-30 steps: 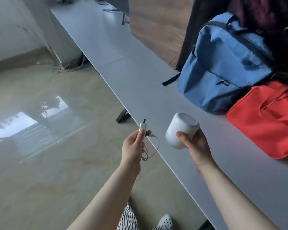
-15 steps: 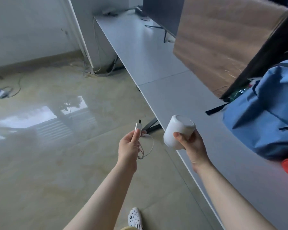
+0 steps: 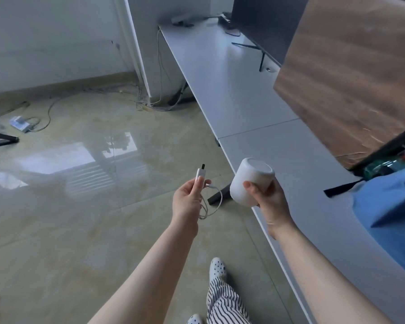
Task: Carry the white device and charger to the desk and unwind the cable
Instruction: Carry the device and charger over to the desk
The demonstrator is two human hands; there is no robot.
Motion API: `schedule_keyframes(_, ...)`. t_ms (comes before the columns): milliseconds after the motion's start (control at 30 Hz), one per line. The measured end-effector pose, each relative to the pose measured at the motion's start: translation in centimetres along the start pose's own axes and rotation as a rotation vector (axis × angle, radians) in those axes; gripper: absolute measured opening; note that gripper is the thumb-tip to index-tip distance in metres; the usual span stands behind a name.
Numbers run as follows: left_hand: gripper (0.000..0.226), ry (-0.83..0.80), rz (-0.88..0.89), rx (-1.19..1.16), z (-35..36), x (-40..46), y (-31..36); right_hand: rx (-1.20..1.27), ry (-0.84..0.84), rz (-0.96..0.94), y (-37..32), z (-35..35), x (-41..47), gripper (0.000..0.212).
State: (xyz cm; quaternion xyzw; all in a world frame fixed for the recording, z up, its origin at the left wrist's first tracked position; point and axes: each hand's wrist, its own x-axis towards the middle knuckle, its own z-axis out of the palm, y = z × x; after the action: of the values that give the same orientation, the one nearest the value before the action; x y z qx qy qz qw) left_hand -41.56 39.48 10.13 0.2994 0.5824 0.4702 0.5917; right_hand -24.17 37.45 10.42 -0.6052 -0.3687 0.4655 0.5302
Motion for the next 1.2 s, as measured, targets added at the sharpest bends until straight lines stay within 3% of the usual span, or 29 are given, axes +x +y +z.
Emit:
schedule_keyframes(533, 0.023, 0.041, -0.008, 0.040, 6.9, 14.2, 4.3, -0.045, 0.012, 0.018, -2.4, 0.0, 17.0, 0.070)
schedule_keyframes(1200, 0.026, -0.001, -0.099, 0.129, 6.0, 32.0, 8.8, -0.045, 0.113, 0.080, -2.0, 8.4, 31.6, 0.064)
